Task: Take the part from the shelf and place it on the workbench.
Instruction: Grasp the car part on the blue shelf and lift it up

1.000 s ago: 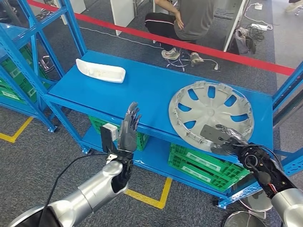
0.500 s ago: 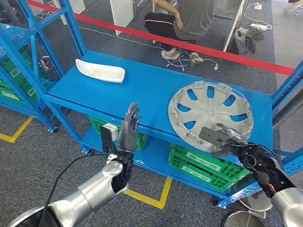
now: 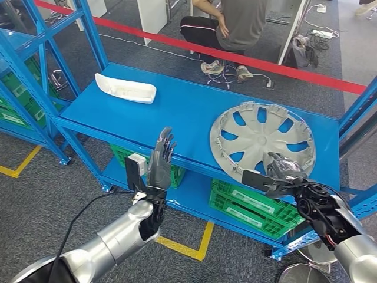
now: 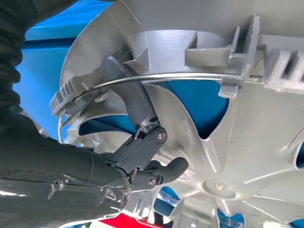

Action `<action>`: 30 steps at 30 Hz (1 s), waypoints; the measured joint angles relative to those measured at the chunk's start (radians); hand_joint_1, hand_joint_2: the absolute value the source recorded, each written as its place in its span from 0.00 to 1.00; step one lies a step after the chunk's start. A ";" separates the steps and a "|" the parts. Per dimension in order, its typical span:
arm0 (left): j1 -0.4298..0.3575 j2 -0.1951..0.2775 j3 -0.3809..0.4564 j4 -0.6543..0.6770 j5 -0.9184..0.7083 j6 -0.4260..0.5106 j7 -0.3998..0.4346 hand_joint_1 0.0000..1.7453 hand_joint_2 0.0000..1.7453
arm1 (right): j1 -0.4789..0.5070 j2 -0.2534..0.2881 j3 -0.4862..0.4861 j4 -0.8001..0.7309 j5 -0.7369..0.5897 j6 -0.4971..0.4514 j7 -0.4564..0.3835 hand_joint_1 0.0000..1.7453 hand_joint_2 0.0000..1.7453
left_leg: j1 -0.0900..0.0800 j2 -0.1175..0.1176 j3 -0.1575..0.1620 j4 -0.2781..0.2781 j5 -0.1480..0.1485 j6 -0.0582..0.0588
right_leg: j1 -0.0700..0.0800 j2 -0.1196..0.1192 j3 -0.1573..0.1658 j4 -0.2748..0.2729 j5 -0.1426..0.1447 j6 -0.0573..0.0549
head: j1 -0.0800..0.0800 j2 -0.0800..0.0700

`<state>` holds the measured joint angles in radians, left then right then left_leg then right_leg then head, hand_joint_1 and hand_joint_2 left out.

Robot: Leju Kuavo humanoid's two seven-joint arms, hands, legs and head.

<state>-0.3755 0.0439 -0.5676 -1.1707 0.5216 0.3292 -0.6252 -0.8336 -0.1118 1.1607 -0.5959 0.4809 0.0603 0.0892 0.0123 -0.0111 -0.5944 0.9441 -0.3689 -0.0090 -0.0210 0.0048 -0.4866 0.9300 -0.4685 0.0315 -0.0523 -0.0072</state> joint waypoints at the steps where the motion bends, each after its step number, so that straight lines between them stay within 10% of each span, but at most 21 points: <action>1: 0.000 0.000 0.000 0.000 0.000 0.000 0.000 0.00 0.00 | 0.000 0.000 0.004 0.000 0.004 -0.003 0.000 0.00 1.00 | 0.000 0.000 0.000 0.000 0.000 0.000 | 0.000 0.000 0.000 0.000 0.000 0.000 | 0.000 0.000; 2: 0.000 0.000 0.000 0.000 0.001 0.000 0.000 0.00 0.00 | 0.000 0.000 0.008 0.000 0.010 -0.006 -0.001 0.03 1.00 | 0.000 0.000 0.000 0.000 0.000 0.000 | 0.000 0.000 0.000 0.000 0.000 0.000 | 0.000 0.000; 6: -0.002 0.000 0.000 0.000 0.002 -0.002 0.000 0.00 0.00 | 0.005 0.000 0.017 0.000 0.044 -0.020 0.001 1.00 1.00 | 0.000 0.000 0.001 0.000 0.000 0.000 | 0.000 0.000 0.001 0.000 0.000 0.000 | 0.000 0.000; 30: -0.012 -0.001 -0.005 0.000 0.010 0.005 0.000 0.00 0.00 | 0.043 -0.002 -0.023 -0.026 0.027 -0.035 -0.013 1.00 1.00 | 0.000 0.002 0.009 0.000 -0.002 -0.001 | 0.000 0.002 0.007 0.000 -0.002 -0.003 | 0.002 0.000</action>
<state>-0.3871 0.0431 -0.5722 -1.1707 0.5316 0.3346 -0.6252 -0.7902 -0.1141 1.1378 -0.6224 0.5084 0.0255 0.0766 0.0126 -0.0088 -0.5855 0.9440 -0.3709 -0.0100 -0.0205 0.0065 -0.4795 0.9298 -0.4702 0.0288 -0.0501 -0.0072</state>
